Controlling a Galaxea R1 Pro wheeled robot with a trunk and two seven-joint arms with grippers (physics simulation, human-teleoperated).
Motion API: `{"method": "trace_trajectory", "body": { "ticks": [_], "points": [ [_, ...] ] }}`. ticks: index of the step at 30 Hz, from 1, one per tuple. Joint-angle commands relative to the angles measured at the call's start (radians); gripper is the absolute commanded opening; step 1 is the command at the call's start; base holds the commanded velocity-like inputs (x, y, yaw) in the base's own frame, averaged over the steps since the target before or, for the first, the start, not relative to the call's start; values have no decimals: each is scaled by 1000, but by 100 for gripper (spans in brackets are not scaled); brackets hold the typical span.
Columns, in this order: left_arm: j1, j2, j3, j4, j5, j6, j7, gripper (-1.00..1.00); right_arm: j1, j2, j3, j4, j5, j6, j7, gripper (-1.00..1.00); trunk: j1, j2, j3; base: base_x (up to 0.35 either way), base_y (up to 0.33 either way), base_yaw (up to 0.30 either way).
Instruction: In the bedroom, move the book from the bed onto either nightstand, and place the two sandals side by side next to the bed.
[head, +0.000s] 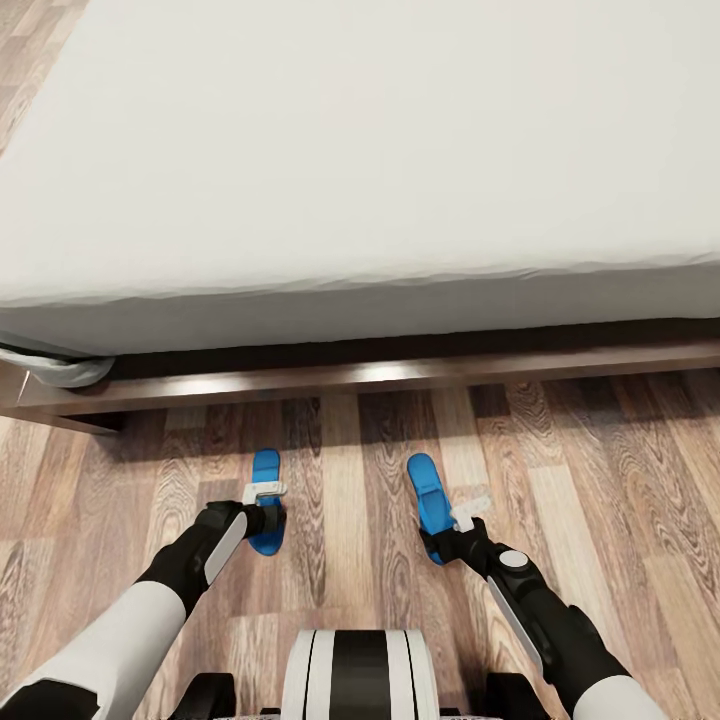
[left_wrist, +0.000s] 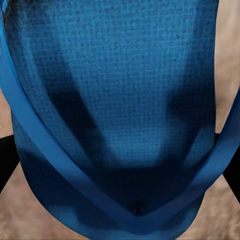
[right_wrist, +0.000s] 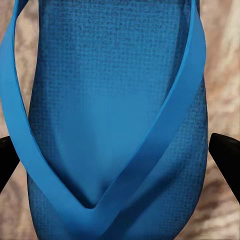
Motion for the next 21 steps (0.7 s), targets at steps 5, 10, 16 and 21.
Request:
{"method": "trace_trajectory", "body": {
  "ticks": [5, 10, 16, 21],
  "points": [
    [1, 1, -7, 47, 22, -50, -4, -100, 0, -1, 1, -2, -5, 6, 2, -100, 1, 0, -1, 0, 0, 0],
    [0, 2, -8, 47, 22, -50, -4, 100, 0, -1, 1, -2, -5, 6, 2, -100, 1, 0, -1, 0, 0, 0],
    [0, 1, -8, 47, 22, -50, -4, 100, 0, -1, 1, -2, -5, 6, 2, -100, 1, 0, -1, 0, 0, 0],
    [0, 1, -7, 46, 22, -50, -4, 100, 0, -1, 1, -2, -5, 6, 2, -100, 1, 0, -1, 0, 0, 0]
  ]
}}
